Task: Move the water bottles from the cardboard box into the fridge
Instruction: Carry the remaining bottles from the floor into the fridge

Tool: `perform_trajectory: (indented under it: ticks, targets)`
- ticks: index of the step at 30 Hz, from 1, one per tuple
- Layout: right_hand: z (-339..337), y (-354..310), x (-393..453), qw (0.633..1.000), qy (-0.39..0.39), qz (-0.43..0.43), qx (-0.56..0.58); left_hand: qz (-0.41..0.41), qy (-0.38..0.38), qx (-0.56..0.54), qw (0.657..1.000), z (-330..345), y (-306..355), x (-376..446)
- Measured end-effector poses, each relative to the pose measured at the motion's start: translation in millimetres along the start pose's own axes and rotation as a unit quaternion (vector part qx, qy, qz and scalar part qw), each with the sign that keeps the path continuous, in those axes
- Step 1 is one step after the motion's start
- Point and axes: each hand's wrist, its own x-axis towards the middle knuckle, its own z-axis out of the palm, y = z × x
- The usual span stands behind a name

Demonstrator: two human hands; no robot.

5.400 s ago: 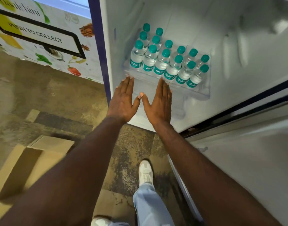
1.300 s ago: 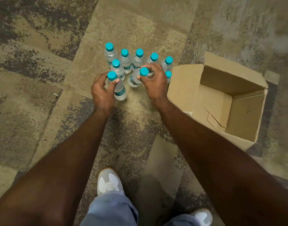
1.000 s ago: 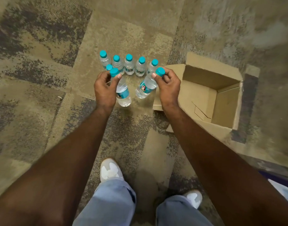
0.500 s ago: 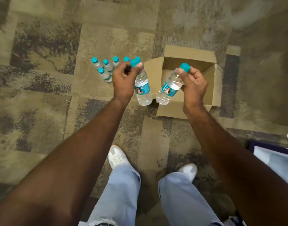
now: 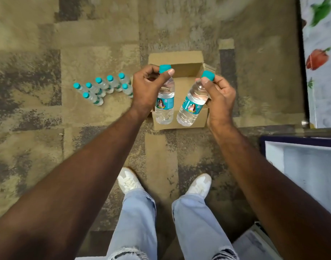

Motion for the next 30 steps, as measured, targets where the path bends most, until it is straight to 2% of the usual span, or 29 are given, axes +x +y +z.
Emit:
perform_trajectory:
  ticks: [5,10,18,21,27,30]
  targets:
    - [-50.7,-25.4,-2.1,0.999,0.032,-0.018,0.026,-0.017,-0.043,0.010,0.999,51.2,12.2,-10.1]
    - [-97.7,-45.6,-4.8,0.991,0.081,-0.017,0.101,-0.031,-0.097,0.017,0.995,99.4,24.6,-19.1]
    - [-160.6,-73.9,-17.4,0.948,0.127,0.098,0.274,-0.040,-0.222,0.015,0.974,171.6,56.0,-40.9]
    - [-180.7,-84.5,-24.7,0.940,0.150,0.128,0.277,-0.049,-0.257,0.014,0.965,200.4,63.0,-47.6]
    - [-217.1,-109.5,-48.1,0.925,0.194,0.115,0.307,-0.052,-0.340,0.005,0.939,258.2,77.6,-69.5]
    - [-241.3,-122.6,-63.4,0.918,0.235,0.067,0.313,-0.049,-0.390,-0.002,0.919,289.3,82.0,-87.0]
